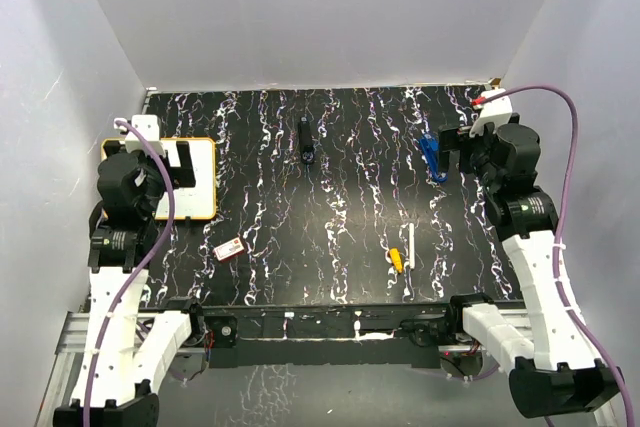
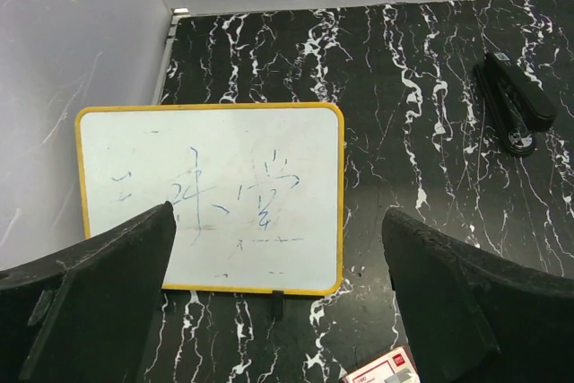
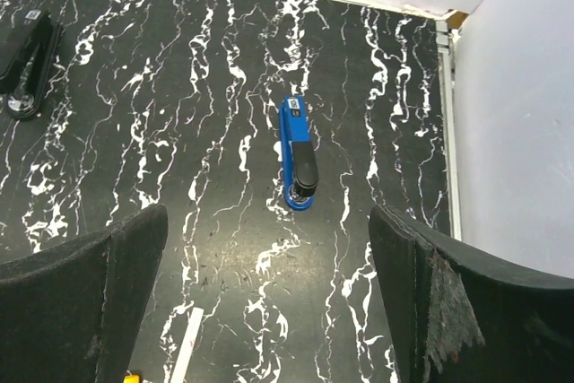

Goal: Load the staples into the stapler

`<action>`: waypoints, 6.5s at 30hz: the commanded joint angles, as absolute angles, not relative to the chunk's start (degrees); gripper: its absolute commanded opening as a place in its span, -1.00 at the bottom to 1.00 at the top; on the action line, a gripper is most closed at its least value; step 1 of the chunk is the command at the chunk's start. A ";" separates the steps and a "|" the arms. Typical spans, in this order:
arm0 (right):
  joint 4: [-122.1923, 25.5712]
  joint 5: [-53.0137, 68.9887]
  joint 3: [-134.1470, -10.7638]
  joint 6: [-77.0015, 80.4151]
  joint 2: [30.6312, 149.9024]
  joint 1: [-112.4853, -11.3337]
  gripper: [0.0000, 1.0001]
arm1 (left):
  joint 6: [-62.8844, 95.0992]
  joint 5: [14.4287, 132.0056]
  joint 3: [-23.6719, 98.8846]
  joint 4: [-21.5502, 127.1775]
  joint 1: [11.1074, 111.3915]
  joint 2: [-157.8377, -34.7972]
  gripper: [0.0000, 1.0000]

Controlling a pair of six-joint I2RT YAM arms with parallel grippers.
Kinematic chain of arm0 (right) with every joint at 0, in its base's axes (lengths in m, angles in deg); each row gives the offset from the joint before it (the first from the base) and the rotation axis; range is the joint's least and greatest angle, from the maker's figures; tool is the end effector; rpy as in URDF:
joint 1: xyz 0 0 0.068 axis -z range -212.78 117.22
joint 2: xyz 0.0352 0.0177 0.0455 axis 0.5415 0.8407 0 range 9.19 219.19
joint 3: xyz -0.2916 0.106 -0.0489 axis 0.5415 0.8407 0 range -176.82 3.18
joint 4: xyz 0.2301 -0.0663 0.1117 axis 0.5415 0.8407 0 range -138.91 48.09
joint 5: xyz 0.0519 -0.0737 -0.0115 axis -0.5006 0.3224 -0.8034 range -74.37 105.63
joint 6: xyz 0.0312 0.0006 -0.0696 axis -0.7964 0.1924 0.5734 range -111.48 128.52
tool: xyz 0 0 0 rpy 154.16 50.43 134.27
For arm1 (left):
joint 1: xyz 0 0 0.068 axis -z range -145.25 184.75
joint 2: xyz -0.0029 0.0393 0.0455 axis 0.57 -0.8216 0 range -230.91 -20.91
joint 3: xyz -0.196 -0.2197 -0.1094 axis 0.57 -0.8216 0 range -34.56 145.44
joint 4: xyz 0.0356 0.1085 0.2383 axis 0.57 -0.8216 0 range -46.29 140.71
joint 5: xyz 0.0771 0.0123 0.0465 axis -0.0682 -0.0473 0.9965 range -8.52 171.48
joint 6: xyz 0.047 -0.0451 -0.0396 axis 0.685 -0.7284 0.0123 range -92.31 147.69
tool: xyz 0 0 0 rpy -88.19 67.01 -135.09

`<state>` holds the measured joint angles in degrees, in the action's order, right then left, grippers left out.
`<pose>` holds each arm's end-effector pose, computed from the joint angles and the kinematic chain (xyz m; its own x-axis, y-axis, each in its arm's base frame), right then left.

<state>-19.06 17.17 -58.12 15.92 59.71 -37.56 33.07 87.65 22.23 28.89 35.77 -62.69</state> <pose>0.1880 0.0141 0.4101 -0.3153 -0.1556 -0.9361 -0.0993 0.9865 -0.1305 0.1527 0.0044 0.4235 -0.1263 0.0955 -0.9874 -0.0775 0.9914 0.1058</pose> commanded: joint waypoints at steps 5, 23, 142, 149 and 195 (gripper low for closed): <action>-22.01 9.99 -61.54 15.57 61.81 -35.21 0.97 | 33.43 80.38 22.72 32.91 33.81 -66.74 0.94; -23.05 9.23 -63.56 25.72 72.79 -33.28 0.97 | 38.92 66.49 24.36 33.40 32.13 -70.63 0.94; -24.51 -25.55 -47.71 32.55 84.61 -31.47 0.51 | 76.29 37.04 53.40 27.33 77.11 -137.73 -0.33; -26.91 -32.86 -45.13 34.01 81.89 -31.87 0.52 | 81.34 34.16 53.15 21.94 77.04 -131.69 -1.00; -46.87 -28.94 -36.92 43.23 88.77 -46.76 -0.84 | 73.51 21.84 45.21 28.70 68.92 -116.86 -1.00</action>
<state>-47.85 -34.09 -35.69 37.73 87.55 -48.92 73.07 29.08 47.26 27.49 71.55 -122.05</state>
